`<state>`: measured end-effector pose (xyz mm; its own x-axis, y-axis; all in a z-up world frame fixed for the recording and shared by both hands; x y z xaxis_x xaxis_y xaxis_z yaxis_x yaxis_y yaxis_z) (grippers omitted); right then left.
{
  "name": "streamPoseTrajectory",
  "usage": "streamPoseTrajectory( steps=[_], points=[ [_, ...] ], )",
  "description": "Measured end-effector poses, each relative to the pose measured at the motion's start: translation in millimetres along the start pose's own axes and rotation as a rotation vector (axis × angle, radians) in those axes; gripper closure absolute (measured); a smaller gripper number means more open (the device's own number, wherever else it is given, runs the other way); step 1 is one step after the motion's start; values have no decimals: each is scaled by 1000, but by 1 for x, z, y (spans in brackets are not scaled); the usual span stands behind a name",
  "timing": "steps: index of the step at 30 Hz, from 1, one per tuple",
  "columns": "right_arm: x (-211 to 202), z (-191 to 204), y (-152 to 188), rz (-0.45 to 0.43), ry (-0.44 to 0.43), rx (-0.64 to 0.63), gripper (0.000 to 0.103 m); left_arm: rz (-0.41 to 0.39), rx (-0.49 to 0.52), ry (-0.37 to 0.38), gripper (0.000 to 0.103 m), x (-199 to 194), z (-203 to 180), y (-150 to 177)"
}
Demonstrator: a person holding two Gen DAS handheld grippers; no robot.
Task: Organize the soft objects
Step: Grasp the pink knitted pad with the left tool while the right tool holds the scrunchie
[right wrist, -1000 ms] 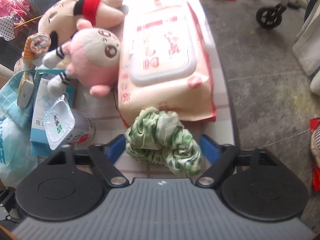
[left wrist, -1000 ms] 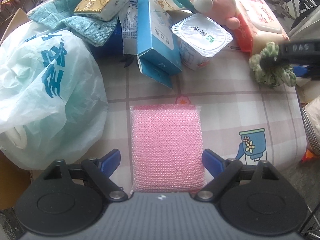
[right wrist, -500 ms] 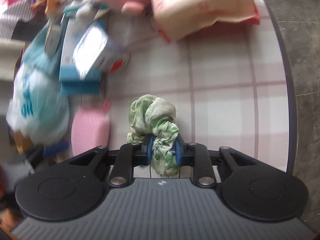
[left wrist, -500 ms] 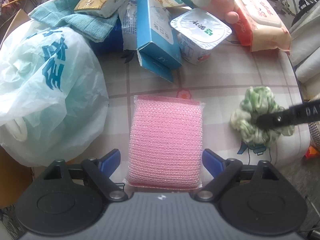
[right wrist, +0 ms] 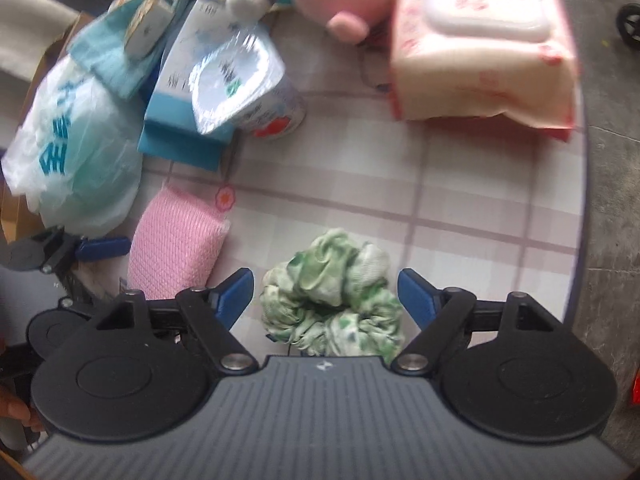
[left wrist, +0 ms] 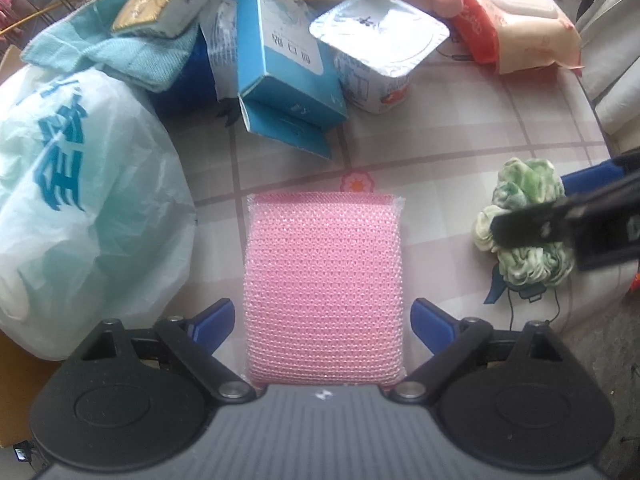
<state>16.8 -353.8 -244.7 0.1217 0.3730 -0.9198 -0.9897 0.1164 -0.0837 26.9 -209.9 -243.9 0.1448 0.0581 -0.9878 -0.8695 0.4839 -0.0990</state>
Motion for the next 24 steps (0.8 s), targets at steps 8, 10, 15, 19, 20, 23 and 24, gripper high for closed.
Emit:
streamPoseTrajectory(
  steps=[8,10,15,19,20,23,24],
  points=[
    [15,9,5,31,59,-90,25,26,4,0,12,15,-6,3],
    [16,10,6,34,77,-107,29,26,-8,11,15,17,-5,3],
    [14,11,7,20,105,-128,43,23,-31,33,19,21,1,5],
    [10,9,6,13,115,-128,71,10,-33,37,21,21,4,7],
    [10,8,6,12,106,-114,76,6,-35,37,21,19,7,9],
    [7,5,7,6,71,-52,83,-11,-37,34,22,11,8,14],
    [5,4,7,3,60,-31,84,-14,-37,36,22,10,8,15]
  ],
)
Point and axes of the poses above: each gripper's, at about its wrist camera, not at the fingertips, and x roughly the way its jaws point, z to its left, y to its underside, the point moved 9 cm from there along x, roughly the way its jaws point, and after that the axes turned 4 degrees about -y, right-handed, at the moved point
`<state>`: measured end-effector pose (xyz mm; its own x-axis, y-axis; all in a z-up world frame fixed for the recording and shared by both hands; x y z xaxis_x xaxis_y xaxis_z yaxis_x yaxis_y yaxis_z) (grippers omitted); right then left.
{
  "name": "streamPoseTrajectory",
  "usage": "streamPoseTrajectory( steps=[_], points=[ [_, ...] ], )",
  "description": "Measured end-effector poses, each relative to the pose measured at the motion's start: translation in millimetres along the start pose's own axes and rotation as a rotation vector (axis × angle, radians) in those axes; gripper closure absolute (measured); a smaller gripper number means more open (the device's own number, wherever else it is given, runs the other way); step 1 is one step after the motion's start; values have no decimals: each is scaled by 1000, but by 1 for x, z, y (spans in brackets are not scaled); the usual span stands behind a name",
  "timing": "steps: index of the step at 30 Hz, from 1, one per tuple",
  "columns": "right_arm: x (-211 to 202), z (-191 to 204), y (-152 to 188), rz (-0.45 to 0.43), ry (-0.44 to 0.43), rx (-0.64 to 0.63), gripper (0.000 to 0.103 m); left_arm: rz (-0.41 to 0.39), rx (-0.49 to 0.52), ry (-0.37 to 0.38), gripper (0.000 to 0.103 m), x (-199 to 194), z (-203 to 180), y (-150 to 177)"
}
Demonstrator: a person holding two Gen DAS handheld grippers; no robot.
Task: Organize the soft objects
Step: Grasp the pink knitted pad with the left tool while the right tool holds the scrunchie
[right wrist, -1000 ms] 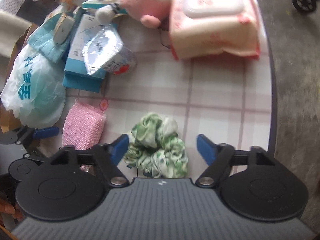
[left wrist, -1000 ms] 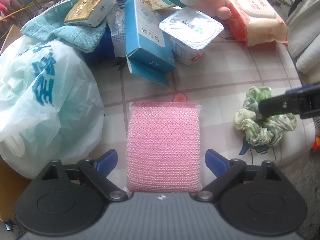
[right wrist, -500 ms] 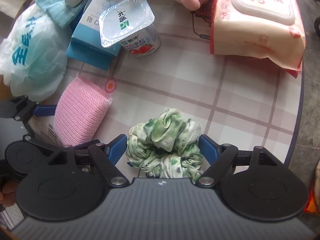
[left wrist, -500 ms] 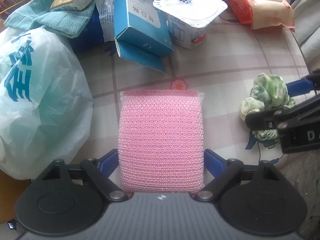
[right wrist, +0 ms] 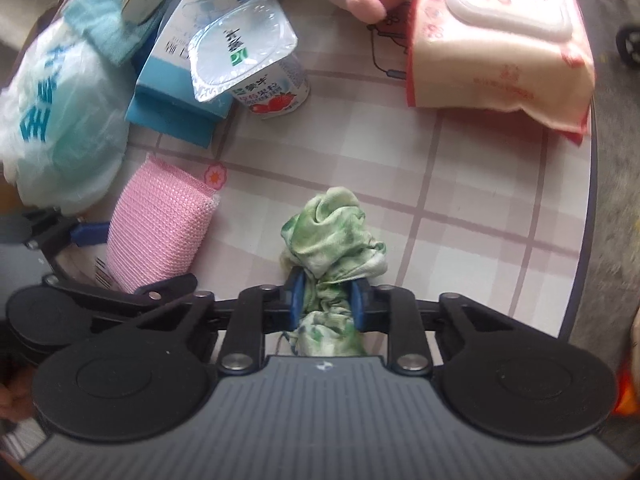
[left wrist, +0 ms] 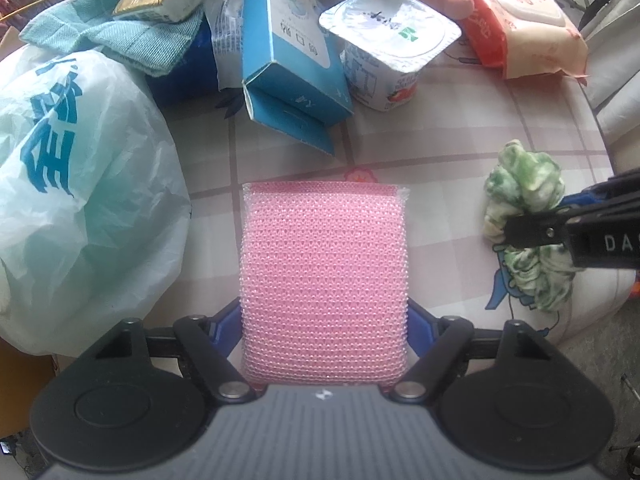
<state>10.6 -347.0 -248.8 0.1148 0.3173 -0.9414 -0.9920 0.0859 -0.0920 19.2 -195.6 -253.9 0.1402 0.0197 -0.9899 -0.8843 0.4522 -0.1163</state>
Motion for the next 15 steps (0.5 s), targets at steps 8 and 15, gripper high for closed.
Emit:
streamPoseTrajectory(
  steps=[8,15],
  points=[
    [-10,12,3,-24,-59,50,85,-21,-4,6,22,-15,1,9],
    [-24,30,10,-35,-83,49,85,-31,-23,17,22,-34,10,21]
  ],
)
Point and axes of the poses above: each gripper's, at about its wrist camera, not at the fingertips, and x roughly the way its jaws point, z to its left, y to its underside, the point moved 9 cm from there along x, roughly the way its jaws point, and after that the axes turned 4 degrees about -y, right-handed, at the moved point
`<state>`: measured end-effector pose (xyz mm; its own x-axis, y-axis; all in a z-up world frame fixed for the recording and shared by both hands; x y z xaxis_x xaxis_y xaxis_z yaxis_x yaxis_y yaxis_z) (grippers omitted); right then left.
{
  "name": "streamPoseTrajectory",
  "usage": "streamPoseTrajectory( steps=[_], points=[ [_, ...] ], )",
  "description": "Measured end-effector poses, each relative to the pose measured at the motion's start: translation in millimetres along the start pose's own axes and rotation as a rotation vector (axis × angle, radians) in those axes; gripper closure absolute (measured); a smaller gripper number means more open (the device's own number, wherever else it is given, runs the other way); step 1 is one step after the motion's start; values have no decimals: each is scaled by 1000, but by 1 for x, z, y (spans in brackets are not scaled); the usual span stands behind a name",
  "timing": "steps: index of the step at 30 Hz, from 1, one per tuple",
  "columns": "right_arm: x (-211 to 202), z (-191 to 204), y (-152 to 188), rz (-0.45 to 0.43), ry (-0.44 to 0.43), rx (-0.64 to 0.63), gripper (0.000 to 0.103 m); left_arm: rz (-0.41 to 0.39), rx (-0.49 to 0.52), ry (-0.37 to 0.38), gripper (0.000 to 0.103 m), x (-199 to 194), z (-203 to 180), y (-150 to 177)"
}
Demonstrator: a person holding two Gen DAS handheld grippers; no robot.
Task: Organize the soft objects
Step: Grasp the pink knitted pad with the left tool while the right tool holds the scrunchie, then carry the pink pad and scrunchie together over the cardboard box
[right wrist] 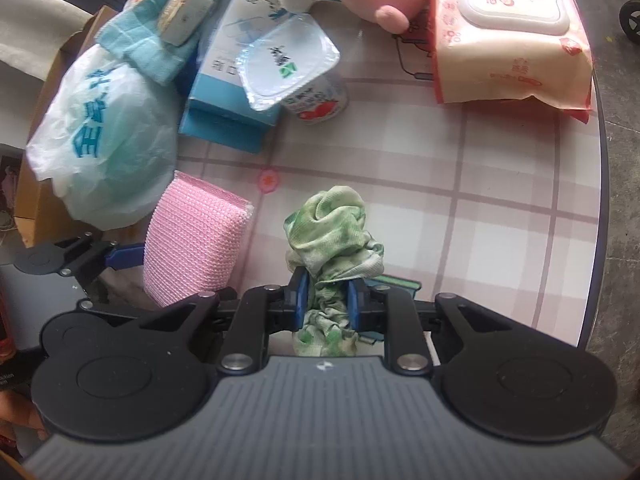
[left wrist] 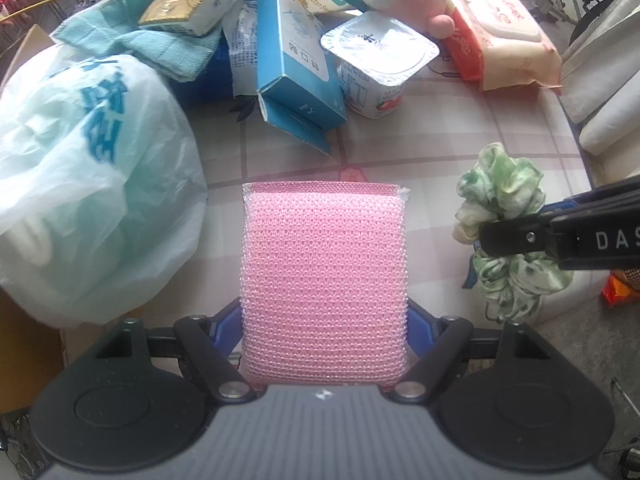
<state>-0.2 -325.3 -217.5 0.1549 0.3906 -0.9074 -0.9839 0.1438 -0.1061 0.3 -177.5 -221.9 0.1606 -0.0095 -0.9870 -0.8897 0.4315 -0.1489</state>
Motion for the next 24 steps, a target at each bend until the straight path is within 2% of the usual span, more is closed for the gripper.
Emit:
streamPoseTrajectory(
  steps=[9,14,18,21,24],
  points=[
    [-33,34,6,-22,-47,-6,85,-34,-33,-20,22,-55,13,8],
    [-62,69,10,-31,-93,-25,85,-35,-84,-42,22,-100,35,16],
    [-87,111,6,-28,-158,-45,85,-47,-118,-94,22,-145,65,17],
    [-105,150,-8,-38,-204,-86,85,-79,-146,-153,22,-180,96,15],
    [-121,193,-27,-66,-255,-142,85,-103,-201,-182,22,-209,134,11]
  ],
)
Point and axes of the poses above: each gripper's, at about its wrist camera, not at the fingertips, and x roughly the way its jaws point, z to its left, y to its underside, the point moved 9 cm from there along x, roughly the way its jaws point, and after that the axes turned 4 degrees about -y, right-handed, at the moved point
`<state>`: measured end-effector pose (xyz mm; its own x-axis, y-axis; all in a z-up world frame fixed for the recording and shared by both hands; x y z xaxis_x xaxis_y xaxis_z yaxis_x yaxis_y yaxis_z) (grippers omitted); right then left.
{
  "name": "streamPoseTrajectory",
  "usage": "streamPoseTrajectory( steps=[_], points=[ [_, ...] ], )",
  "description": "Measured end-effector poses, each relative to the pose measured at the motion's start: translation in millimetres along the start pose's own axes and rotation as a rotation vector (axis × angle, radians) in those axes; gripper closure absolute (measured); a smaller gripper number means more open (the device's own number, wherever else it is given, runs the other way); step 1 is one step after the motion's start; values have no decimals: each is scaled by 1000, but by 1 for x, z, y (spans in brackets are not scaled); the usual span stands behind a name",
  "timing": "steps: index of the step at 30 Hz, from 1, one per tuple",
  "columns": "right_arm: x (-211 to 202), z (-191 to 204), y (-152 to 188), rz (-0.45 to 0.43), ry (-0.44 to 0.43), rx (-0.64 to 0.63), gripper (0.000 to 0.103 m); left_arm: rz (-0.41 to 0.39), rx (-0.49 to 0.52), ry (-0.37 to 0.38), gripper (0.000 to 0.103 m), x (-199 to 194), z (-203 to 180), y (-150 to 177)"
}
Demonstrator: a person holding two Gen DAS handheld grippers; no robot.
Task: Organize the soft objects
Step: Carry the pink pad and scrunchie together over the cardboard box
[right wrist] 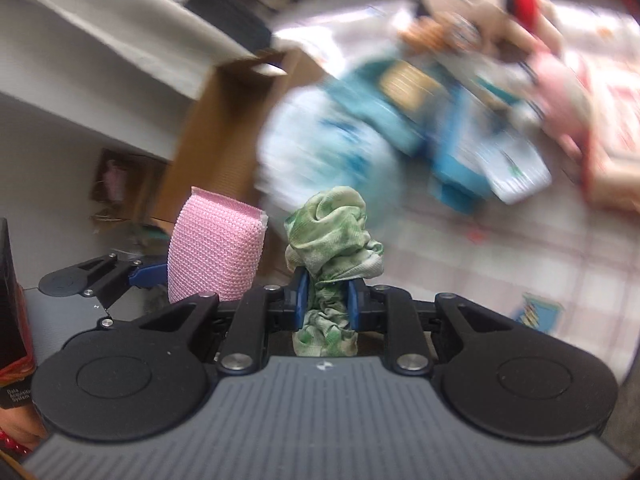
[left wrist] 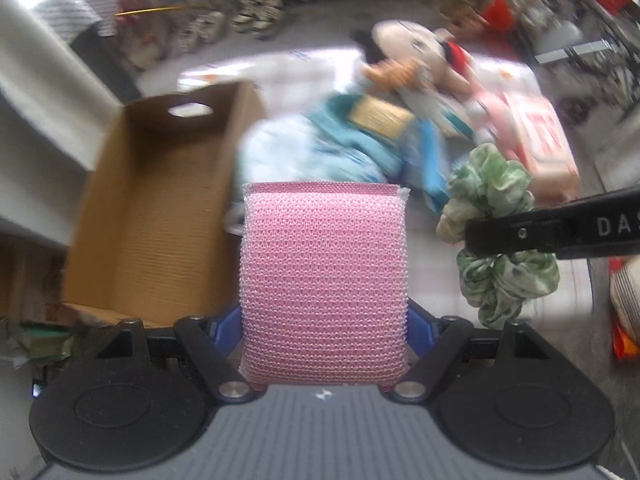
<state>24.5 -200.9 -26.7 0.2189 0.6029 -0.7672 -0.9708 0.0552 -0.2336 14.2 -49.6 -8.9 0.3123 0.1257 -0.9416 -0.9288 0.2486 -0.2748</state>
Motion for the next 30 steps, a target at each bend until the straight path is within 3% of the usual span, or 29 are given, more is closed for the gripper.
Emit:
streamPoseTrajectory(
  steps=[7,12,21,30],
  points=[
    [17,81,-57,-23,-63,-88,85,-70,-116,-56,22,-15,95,-33],
    [58,124,-87,-15,-47,-76,85,-77,-136,-22,22,15,158,-57],
    [181,164,-153,-56,29,66,85,-78,21,-14,22,112,253,-119],
    [315,145,-219,-103,92,193,85,-91,175,-22,22,228,293,-174]
  ],
)
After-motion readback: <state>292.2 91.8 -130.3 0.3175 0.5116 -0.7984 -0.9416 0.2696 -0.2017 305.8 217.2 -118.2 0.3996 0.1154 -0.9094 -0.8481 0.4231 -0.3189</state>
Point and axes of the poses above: each gripper's, at about its wrist camera, not at the fingertips, and x roughly the way its jaws point, z to its left, y to its underside, the point moved 9 cm from there along x, roughly the way its jaws point, and after that the axes turned 4 degrees about -y, right-handed, at the moved point
